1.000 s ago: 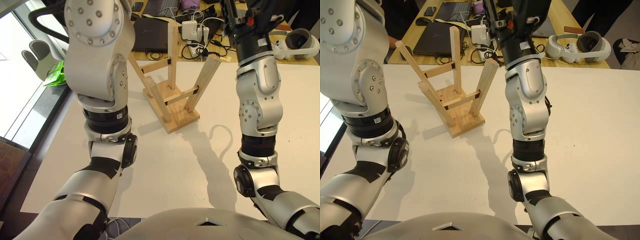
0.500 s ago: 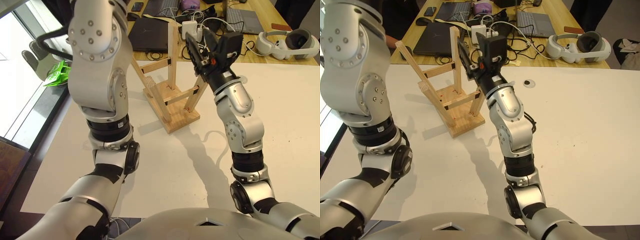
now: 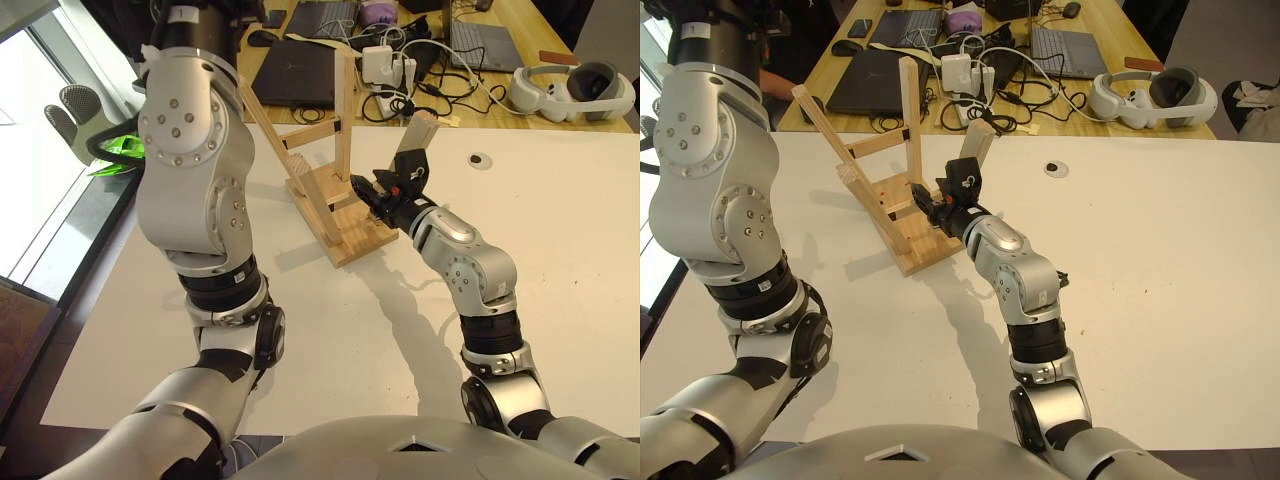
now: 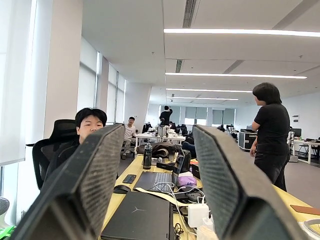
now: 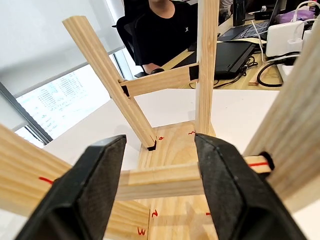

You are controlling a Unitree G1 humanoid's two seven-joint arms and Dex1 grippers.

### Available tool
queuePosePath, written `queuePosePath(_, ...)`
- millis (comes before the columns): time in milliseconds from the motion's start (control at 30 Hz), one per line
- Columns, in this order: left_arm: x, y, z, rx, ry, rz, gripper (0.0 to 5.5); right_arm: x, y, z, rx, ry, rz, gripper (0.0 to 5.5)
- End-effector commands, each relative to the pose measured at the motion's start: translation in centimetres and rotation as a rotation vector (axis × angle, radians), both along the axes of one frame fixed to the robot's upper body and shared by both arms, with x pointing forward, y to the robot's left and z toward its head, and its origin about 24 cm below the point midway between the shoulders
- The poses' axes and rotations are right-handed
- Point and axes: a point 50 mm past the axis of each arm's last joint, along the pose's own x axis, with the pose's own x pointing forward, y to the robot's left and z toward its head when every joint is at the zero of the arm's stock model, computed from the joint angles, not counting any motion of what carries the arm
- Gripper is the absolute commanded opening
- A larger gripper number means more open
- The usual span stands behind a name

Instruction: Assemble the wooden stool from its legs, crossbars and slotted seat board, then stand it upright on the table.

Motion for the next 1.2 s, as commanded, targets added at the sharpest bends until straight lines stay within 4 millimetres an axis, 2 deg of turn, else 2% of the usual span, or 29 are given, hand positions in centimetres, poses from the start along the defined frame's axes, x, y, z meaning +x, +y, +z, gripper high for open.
queuePosePath(33,0.0,0.0,-0.1,-0.009,0.018,0.003,2.49,-0.8,0.7,-1.4,0.041,0.128,0.049,2.53)
queuePosePath(133,0.0,0.3,0.1,-0.022,0.016,0.014,2.49,0.2,0.7,6.4,0.25,-0.182,0.076,2.53)
queuePosePath(233,0.1,0.6,-0.3,-0.042,0.032,0.02,2.49,1.6,-2.3,13.7,0.446,-0.412,-0.007,2.53)
queuePosePath(300,0.2,0.8,-0.6,-0.059,0.043,0.025,2.49,2.5,-5.1,17.3,0.54,-0.511,-0.096,2.53)
queuePosePath(367,0.3,1.0,-0.9,-0.076,0.059,0.034,2.49,3.3,-7.6,18.9,0.563,-0.563,-0.178,2.53)
queuePosePath(433,0.4,1.2,-1.6,-0.083,0.087,0.042,2.49,4.1,-9.4,18.3,0.509,-0.573,-0.233,2.53)
queuePosePath(467,0.4,1.2,-2.1,-0.083,0.104,0.045,2.49,4.5,-10.2,17.4,0.456,-0.568,-0.265,2.53)
queuePosePath(633,0.2,1.9,-4.8,-0.074,0.201,0.075,2.49,6.1,-14.4,10.8,0.298,-0.449,-0.459,1.68)
queuePosePath(700,0.1,2.2,-5.5,-0.077,0.231,0.09,2.49,6.4,-15.6,7.8,0.21,-0.366,-0.544,1.25)
queuePosePath(767,0.0,2.8,-6.3,-0.08,0.268,0.122,2.49,6.6,-16.0,4.6,0.128,-0.261,-0.594,1.03)
queuePosePath(867,-0.1,4.0,-8.2,-0.13,0.367,0.201,2.49,6.7,-14.8,1.4,0.063,-0.143,-0.577,1.03)
queuePosePath(933,-0.4,4.5,-9.5,-0.171,0.434,0.24,2.49,6.8,-13.1,0.1,0.065,-0.096,-0.526,1.03)
queuePosePath(1067,-1.3,4.6,-11.1,-0.184,0.526,0.273,2.49,6.2,-8.1,-0.1,0.153,-0.094,-0.336,1.03)
queuePosePath(1200,-2.4,4.3,-12.6,-0.221,0.634,0.29,2.49,4.8,-5.4,0.6,0.201,-0.114,-0.173,1.03)
